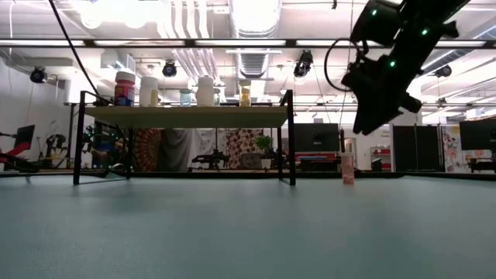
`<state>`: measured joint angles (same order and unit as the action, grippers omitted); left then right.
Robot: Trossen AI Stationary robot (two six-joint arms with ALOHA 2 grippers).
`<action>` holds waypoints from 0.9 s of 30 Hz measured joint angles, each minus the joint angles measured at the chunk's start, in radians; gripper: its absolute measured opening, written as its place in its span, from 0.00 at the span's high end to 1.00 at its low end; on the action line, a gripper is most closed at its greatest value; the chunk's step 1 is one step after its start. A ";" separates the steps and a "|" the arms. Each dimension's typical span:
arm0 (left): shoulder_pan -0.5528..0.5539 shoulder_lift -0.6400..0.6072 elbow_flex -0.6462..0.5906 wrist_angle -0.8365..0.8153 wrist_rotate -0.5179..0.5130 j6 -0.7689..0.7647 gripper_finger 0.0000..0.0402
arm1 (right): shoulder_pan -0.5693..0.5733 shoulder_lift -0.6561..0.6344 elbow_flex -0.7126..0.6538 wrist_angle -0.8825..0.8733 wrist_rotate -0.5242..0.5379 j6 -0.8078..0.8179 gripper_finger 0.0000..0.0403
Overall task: Pick and place medicine bottles onto shelf by color
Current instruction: Put the top small pink pill bottle on the shelf
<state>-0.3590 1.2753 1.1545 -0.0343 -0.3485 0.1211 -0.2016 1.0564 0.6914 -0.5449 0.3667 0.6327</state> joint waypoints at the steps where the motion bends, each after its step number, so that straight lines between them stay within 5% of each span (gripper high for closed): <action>1: 0.000 0.000 0.000 0.000 0.000 0.000 1.00 | -0.010 0.014 0.000 0.001 0.000 0.004 0.64; 14: 0.000 -0.001 0.000 -0.002 0.000 0.053 1.00 | -0.050 0.157 0.000 0.166 0.000 0.005 0.38; 27: 0.000 -0.001 0.000 -0.003 0.000 0.053 1.00 | -0.061 0.310 0.000 0.204 0.053 0.047 0.44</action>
<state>-0.3588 1.2739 1.1545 -0.0376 -0.3485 0.1738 -0.2626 1.3660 0.6914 -0.3405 0.4198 0.6800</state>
